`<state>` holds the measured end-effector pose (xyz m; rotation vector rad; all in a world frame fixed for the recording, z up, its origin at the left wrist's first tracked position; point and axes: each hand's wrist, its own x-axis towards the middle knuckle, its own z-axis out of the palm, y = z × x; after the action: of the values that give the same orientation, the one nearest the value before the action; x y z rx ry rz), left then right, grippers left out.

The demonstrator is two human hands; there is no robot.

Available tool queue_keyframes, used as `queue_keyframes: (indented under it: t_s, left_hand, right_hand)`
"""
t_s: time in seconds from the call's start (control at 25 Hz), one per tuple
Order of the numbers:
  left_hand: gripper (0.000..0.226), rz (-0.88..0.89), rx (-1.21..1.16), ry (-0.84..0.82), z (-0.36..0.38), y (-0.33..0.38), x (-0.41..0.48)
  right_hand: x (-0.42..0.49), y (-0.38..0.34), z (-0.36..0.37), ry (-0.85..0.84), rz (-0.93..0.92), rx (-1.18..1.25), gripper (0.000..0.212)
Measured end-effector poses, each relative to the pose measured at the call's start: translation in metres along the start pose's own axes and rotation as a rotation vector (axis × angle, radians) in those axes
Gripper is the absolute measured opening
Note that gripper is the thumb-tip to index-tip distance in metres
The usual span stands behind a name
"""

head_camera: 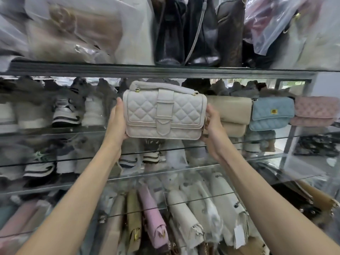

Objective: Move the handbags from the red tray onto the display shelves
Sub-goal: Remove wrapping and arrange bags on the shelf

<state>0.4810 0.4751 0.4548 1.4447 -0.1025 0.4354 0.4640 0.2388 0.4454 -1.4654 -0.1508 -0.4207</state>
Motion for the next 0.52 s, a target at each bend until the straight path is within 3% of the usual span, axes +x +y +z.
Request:
queue_keyframes:
  t_s: [0.08, 0.32, 0.52]
  left_hand:
    - [0.056, 0.005, 0.005, 0.026, -0.017, 0.000, 0.012]
    - [0.040, -0.007, -0.007, 0.043, -0.047, -0.007, 0.027]
    - [0.043, -0.022, 0.020, -0.009, -0.046, -0.021, 0.034]
  right_hand:
    - [0.015, 0.009, 0.019, -0.024, 0.004, 0.004, 0.047]
    - [0.072, 0.053, 0.058, -0.104, 0.045, -0.016, 0.105]
    - [0.052, 0.042, 0.085, -0.014, 0.088, -0.022, 0.103]
